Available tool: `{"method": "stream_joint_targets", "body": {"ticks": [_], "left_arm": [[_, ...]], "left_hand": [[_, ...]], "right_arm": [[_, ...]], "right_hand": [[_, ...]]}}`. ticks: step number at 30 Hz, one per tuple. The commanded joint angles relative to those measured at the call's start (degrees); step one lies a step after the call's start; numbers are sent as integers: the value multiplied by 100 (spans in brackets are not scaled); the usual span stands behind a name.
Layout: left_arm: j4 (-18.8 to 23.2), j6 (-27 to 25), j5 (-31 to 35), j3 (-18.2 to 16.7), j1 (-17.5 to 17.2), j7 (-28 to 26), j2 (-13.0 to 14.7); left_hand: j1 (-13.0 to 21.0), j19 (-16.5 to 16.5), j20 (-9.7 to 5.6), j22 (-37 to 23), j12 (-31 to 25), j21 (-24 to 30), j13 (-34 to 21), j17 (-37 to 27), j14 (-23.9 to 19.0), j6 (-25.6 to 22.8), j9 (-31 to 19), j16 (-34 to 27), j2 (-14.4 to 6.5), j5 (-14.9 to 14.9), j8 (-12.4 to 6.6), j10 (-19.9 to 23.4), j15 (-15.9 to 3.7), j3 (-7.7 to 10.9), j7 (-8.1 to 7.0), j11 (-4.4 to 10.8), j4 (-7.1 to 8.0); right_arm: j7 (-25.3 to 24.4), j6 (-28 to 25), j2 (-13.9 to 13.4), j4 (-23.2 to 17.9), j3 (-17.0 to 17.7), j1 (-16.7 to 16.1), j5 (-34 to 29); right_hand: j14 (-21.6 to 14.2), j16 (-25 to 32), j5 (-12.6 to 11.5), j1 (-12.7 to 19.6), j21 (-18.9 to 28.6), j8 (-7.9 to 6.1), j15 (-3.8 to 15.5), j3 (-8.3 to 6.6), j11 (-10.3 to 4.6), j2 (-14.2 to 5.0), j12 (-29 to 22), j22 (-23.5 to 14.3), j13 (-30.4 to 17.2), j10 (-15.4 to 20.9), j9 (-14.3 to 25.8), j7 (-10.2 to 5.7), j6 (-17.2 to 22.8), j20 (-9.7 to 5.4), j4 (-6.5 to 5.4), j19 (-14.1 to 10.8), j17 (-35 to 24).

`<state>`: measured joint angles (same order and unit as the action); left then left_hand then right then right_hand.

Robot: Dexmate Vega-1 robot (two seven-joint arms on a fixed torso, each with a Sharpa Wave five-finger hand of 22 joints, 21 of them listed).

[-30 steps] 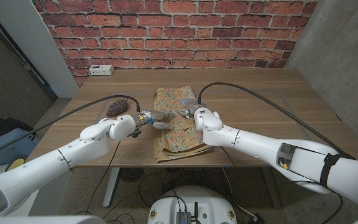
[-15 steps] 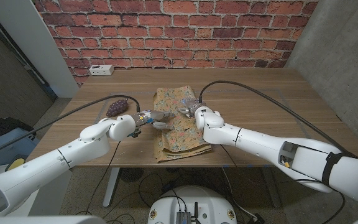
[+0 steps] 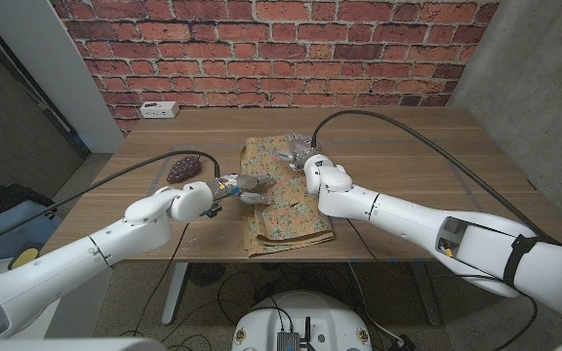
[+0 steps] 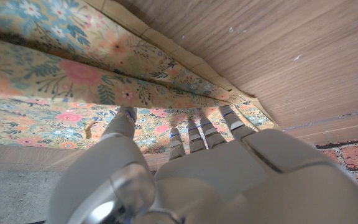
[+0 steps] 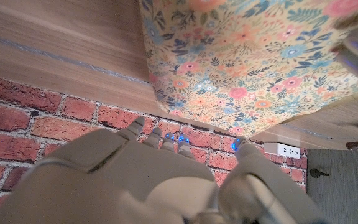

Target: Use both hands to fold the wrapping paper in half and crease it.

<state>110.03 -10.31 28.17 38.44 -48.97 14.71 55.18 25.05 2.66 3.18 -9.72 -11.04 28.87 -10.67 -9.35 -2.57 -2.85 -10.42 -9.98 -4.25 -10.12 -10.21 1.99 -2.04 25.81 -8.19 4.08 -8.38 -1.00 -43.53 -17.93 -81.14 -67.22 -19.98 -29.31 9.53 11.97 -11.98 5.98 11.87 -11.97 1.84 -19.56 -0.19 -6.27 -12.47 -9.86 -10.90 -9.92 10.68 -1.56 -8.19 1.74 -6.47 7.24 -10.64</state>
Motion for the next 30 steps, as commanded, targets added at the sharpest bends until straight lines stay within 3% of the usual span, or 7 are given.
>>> {"method": "stream_joint_targets", "body": {"ticks": [1, 10, 30], "left_arm": [[124, -107, 7, -51, -108, -38, 57], [192, -188, 10, -82, -166, -61, 90], [113, -189, -25, -63, -117, -44, 63]], "left_hand": [[-14, 71, 61, -37, -40, -3, -2, -16, -8, 44, -2, -28, -34, 9, -40, -16, -147, -42, -26, 8, -1], [-14, 75, 58, -38, -39, -17, -2, -16, -1, 44, -2, -24, -35, 9, -41, -22, -152, -50, -23, 8, -2], [-14, 87, 62, -39, -39, -55, -2, -16, 4, 73, -2, -22, -41, 8, -35, -28, -149, -70, -31, 11, -2]], "right_arm": [[4, 108, 446, 943, -49, 354, 147], [237, 173, 730, 1696, -270, 570, 343], [686, 458, 1069, 2550, -692, 740, 611]], "right_hand": [[657, -21, -3, 46, 1, -1, 2, -27, -23, -114, -23, -5, -6, -274, 8, 11, 23, 18, 14, -14, -1], [648, -28, 1, 38, -10, 10, -1, -30, -30, -108, -23, -5, -7, -228, 9, 18, 35, 14, 8, -20, -7], [649, -38, 7, -15, -41, 33, 8, -32, -54, -118, -26, -6, -8, -117, 12, 32, 52, -12, -42, 3, -27]]}}
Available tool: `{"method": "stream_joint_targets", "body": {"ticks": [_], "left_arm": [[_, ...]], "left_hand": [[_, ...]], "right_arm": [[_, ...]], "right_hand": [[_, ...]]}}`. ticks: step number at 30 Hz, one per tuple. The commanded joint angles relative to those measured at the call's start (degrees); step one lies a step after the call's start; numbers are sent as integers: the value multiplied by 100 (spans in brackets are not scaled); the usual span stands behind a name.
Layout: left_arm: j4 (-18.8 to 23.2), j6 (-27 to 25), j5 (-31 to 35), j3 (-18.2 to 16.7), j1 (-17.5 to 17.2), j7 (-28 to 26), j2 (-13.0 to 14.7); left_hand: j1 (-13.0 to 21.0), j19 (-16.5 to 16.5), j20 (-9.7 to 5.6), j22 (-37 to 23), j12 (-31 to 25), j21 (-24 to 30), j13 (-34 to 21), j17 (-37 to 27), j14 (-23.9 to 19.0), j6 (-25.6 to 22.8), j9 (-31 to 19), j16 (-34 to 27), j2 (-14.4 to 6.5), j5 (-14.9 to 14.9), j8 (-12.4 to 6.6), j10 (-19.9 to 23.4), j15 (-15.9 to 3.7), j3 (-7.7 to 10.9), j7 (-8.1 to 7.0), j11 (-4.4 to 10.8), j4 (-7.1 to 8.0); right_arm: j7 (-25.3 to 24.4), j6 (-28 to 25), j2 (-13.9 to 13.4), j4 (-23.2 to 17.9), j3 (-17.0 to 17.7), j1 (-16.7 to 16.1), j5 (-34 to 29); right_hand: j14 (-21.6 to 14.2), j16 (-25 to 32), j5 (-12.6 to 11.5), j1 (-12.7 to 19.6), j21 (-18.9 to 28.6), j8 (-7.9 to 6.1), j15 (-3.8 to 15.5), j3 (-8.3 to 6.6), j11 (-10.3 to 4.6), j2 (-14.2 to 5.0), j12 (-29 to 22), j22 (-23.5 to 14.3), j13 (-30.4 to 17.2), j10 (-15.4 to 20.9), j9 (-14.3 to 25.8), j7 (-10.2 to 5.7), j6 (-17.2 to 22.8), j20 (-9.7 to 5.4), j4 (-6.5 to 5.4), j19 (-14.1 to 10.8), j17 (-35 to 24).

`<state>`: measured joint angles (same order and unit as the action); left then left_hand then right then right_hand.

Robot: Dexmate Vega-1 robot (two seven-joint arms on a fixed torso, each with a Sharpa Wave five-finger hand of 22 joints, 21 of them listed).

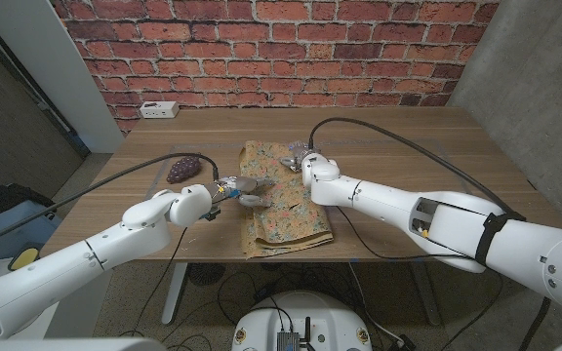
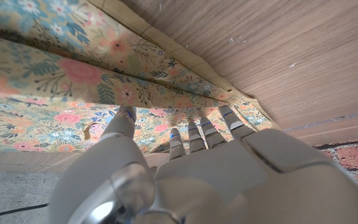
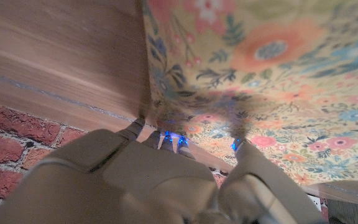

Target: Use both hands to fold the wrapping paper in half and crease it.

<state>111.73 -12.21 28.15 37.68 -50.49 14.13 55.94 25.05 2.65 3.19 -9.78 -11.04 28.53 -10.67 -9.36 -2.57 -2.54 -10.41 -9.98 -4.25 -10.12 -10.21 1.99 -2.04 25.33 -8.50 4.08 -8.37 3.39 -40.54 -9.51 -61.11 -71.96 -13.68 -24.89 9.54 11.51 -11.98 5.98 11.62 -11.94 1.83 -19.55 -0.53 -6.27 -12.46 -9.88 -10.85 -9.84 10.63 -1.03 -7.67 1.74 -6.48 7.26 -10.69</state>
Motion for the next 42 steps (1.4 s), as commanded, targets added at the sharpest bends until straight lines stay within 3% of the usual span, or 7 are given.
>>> {"method": "stream_joint_targets", "body": {"ticks": [1, 8, 16, 25, 35, 42], "left_arm": [[-66, 9, -27, 14, 40, 14, -17], [-116, 61, -35, 30, 76, 7, -35], [-127, 68, -38, 31, 83, -6, -40], [-111, 74, -13, 32, 96, -15, -38], [-79, 104, -47, -20, 64, -96, -32], [-239, 675, -435, -301, -195, -803, -21]], "left_hand": [[-14, 89, 62, -34, -39, -22, -2, -15, 4, 42, -2, -22, -41, 8, -34, -27, -150, -23, 1, 10, -2], [-14, 92, 62, -34, -39, -33, -2, -15, 5, 45, -2, -22, -44, 8, -35, -29, -151, -28, 3, 2, -2], [-13, 98, 62, -35, -39, -51, -2, -15, 3, 45, -2, -23, -47, 8, -37, -32, -144, -37, 5, 7, -2], [-13, 100, 68, -36, -33, -73, -3, -15, -2, 46, -2, -25, -50, 8, -39, -51, -115, -46, 0, 0, -2], [-27, 75, 229, -39, -23, -130, -4, -23, -17, 53, -2, -30, -59, 9, -40, -99, 82, -64, 5, -39, 7], [-62, 4, 303, -43, -20, -184, -6, -37, -101, 94, -2, -65, -92, 8, -27, -128, 111, -67, -33, -33, 39]], "right_arm": [[244, 151, 237, 560, -219, 112, 177], [148, 122, 194, 469, -197, 111, 196], [-189, 80, -94, -139, 24, -20, 212], [-719, 196, -510, -1046, 478, -342, 287], [-1154, 576, -873, -1854, 1058, -783, 532], [-1530, 939, -1095, -2389, 1511, -1184, 745]], "right_hand": [[649, 8, 7, -19, -17, 30, 9, -33, -16, -118, -27, -4, -14, -121, 16, -23, 1, -15, -44, 4, -23], [662, -3, 6, -24, -24, 45, 9, -41, -18, -123, 1, -5, -14, -154, 17, -20, -17, -21, -51, 9, -22], [707, -29, 6, -22, -42, 96, 1, -56, -7, -123, 92, -5, -18, -347, 19, -61, -133, -8, -50, 38, -19], [718, -44, 12, 25, -46, 147, -32, -60, 16, -70, 137, -4, -20, -471, 22, -25, -297, 33, 9, 42, -1], [673, -29, 24, 19, -42, 124, -113, 30, 90, 131, 111, -3, -20, -425, 23, 69, -308, 138, 83, 19, -2], [615, -8, 22, -9, -38, 93, -150, 95, 95, 247, 81, -3, -19, -343, 21, 50, -245, 184, 112, -1, -6]]}}
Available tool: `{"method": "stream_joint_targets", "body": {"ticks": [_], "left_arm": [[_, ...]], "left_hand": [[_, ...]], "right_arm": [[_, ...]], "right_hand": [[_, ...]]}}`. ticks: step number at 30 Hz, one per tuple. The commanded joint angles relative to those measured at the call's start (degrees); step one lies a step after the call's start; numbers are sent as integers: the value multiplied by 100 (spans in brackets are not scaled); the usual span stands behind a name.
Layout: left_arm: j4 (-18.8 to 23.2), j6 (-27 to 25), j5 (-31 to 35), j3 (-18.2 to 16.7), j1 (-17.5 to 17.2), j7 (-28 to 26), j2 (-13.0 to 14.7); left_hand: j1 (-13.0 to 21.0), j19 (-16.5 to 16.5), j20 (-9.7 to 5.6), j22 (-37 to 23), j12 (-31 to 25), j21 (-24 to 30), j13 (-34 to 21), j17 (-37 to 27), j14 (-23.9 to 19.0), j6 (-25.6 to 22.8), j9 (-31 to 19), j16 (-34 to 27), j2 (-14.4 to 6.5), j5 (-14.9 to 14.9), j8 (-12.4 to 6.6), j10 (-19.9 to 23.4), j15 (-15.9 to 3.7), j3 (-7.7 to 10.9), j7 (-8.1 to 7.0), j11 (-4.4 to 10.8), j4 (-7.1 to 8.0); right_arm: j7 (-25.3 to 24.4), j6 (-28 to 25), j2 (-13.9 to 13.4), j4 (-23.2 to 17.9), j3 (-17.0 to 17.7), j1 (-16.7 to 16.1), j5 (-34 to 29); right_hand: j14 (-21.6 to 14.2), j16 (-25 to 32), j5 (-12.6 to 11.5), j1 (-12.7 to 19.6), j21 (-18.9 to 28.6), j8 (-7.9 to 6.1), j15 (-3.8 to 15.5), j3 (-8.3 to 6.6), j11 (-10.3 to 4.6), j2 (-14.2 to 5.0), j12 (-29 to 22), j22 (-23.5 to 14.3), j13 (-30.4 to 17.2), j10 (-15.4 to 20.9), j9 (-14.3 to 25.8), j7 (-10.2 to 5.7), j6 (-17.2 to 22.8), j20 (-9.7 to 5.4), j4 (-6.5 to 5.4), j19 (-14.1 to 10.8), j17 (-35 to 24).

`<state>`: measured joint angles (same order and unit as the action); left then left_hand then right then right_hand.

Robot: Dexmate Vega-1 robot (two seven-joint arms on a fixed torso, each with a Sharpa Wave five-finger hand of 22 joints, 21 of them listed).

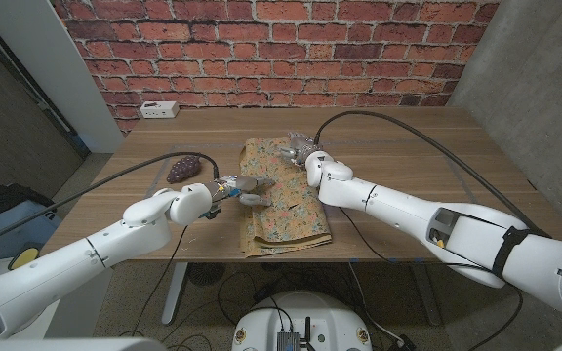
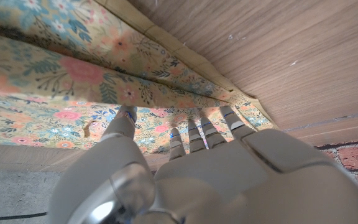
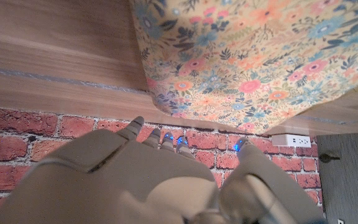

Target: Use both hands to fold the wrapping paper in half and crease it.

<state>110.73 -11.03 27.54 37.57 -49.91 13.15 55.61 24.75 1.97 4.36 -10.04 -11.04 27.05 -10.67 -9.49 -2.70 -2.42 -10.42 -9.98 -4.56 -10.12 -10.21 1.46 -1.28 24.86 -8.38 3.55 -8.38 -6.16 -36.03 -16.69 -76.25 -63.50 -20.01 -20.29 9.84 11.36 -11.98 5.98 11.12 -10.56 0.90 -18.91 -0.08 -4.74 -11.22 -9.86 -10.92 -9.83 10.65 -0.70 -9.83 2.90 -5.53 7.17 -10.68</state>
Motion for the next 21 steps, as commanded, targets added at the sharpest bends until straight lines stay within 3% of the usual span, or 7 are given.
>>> {"method": "stream_joint_targets", "body": {"ticks": [1, 4, 10, 17, 21], "left_arm": [[-146, 573, -378, -293, -255, -714, 10], [-303, 1059, -532, -505, -508, -1462, -30], [-694, 1977, -825, -823, -847, -2600, -248], [-1156, 2919, -1496, -1072, -983, -2919, -504], [-1338, 3236, -1782, -1176, -1004, -2896, -621]], "left_hand": [[-52, 34, 212, -18, -15, -59, -7, -30, -110, 119, -2, -72, -77, 8, -16, -95, 48, -21, -60, 30, 55], [-115, -69, 274, -22, -4, -123, -8, -43, -135, 248, -3, -78, -109, 10, 19, -152, 86, -32, -130, 25, 100], [-181, -144, 310, -26, -34, -175, -9, -52, -141, 191, -3, -77, -142, 13, -21, -101, 109, -44, -133, 35, 144], [-298, 30, 337, -36, -89, -147, -10, -60, -176, -2, -1, -84, -206, 18, -93, 36, 141, -60, -91, 4, 220], [-337, 71, 353, -39, -111, -145, -9, -62, -212, -50, 0, -94, -221, 21, -103, 99, 169, -66, -66, -8, 243]], "right_arm": [[-575, 494, -376, -875, 671, -555, 281], [-777, 669, -457, -1073, 896, -763, 400], [-1055, 990, -601, -1368, 1232, -1098, 588], [-1472, 1627, -762, -1662, 1636, -1540, 811], [-1621, 2058, -835, -1792, 1867, -1787, 997]], "right_hand": [[578, 10, 21, -10, 12, -53, -61, 38, 50, 105, -50, -5, -12, -326, 19, 15, -10, 73, 21, 6, -7], [562, 13, 16, -26, 9, -68, -74, 66, 28, 149, -70, -5, -12, -261, 17, -2, 34, 77, 31, 6, -8], [493, 27, -2, -34, 21, -109, -86, 94, 16, 188, -107, -4, -9, -130, 12, -15, 167, 114, 53, -40, -4], [286, 61, -46, -14, 66, -165, -108, 111, 26, 201, -179, -3, -2, 158, 4, -100, 447, 152, 107, -224, 10], [111, 68, -83, 36, 143, -153, -127, 111, 62, 199, -210, -3, 2, 363, -4, 110, 585, 96, 176, -544, 22]]}}
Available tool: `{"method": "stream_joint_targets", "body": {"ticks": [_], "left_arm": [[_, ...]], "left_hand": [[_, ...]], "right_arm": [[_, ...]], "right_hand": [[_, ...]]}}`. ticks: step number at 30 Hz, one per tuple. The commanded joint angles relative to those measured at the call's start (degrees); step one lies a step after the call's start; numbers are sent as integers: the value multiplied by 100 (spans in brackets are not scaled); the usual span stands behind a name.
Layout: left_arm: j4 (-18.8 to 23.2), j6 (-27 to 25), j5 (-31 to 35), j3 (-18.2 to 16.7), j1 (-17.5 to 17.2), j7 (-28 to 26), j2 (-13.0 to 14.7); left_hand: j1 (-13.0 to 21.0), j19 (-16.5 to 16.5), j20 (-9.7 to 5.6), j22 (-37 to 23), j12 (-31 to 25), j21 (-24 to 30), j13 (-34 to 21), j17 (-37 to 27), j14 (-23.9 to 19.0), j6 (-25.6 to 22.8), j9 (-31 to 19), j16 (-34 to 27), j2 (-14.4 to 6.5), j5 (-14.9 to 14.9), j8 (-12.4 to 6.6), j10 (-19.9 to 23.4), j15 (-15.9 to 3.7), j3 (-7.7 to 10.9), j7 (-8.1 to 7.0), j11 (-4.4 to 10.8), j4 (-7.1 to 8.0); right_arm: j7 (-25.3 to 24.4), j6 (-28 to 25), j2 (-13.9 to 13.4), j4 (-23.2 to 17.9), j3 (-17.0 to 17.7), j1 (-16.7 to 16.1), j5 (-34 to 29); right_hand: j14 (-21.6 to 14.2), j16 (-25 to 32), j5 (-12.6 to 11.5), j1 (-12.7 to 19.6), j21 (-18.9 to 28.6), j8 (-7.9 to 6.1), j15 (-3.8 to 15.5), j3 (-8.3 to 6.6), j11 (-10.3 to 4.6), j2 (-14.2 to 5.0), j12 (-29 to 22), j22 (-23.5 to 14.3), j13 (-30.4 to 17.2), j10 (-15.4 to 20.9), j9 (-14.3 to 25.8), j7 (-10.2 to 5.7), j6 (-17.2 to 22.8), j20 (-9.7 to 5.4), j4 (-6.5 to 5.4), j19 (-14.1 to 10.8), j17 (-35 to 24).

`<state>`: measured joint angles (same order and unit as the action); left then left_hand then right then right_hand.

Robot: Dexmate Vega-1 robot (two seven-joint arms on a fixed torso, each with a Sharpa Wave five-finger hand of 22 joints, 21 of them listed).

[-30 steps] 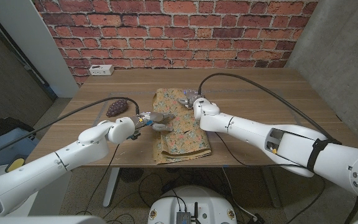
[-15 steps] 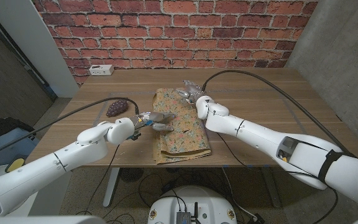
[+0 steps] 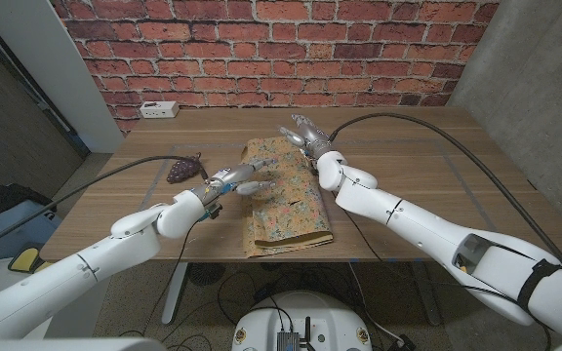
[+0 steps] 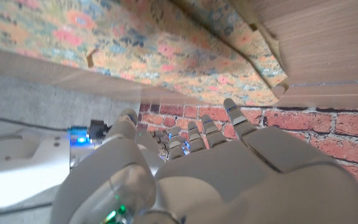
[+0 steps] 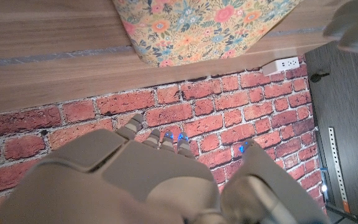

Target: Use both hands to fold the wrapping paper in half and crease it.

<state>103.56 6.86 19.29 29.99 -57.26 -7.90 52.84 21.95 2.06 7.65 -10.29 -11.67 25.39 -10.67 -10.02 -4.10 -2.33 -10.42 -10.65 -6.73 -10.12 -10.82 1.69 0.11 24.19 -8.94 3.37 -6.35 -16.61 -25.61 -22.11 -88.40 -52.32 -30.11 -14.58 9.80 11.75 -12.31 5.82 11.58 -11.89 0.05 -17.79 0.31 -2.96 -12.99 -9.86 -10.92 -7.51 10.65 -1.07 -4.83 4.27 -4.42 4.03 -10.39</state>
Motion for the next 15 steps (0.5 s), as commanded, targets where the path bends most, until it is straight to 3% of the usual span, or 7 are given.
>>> {"method": "stream_joint_targets", "body": {"ticks": [1, 4, 7, 15], "left_arm": [[-681, 1546, -1046, -440, -268, -777, -381], [-846, 1812, -1266, -509, -270, -757, -499], [-966, 2004, -1458, -580, -283, -717, -594], [-1412, 2618, -2117, -704, -269, -342, -783]], "left_hand": [[-67, 67, 21, -14, -53, 20, -9, -9, -75, -75, 1, -27, -6, 22, -46, 90, 28, -2, -13, 8, 46], [-107, 95, 0, -16, -57, 21, -9, -13, -86, -103, 1, -30, -20, 25, -49, 109, 33, -11, 14, -25, 72], [-161, 121, -35, -18, -70, 15, -8, -13, -106, -216, 3, -31, -27, 28, -79, 161, 17, -26, 27, -34, 101], [-222, 181, -85, -19, -73, 13, -6, -9, -131, -265, 10, -30, -11, 29, -68, 202, -22, -48, 22, -32, 121]], "right_arm": [[-599, 1147, -315, -595, 797, -831, 470], [-696, 1424, -358, -679, 934, -999, 562], [-868, 1739, -344, -713, 1083, -1179, 659], [-1086, 2226, -364, -905, 1372, -1576, 826]], "right_hand": [[54, 38, -57, 64, 113, -23, -45, -2, 31, 19, -38, -2, 4, 175, -6, 172, 128, -59, 81, -307, -5], [-60, 45, -75, 108, 150, -12, -75, -13, 66, 5, -42, -2, 7, 271, -10, 160, 188, -151, 127, -497, 1], [-187, 48, -92, 142, 165, -45, -80, -16, 82, 2, -35, 0, 10, 368, -12, 31, 386, -240, 175, -666, 2], [-376, 64, -110, 190, 200, -65, -98, -26, 109, -10, -49, 1, 12, 563, -13, -4, 583, -267, 235, -916, 5]]}}
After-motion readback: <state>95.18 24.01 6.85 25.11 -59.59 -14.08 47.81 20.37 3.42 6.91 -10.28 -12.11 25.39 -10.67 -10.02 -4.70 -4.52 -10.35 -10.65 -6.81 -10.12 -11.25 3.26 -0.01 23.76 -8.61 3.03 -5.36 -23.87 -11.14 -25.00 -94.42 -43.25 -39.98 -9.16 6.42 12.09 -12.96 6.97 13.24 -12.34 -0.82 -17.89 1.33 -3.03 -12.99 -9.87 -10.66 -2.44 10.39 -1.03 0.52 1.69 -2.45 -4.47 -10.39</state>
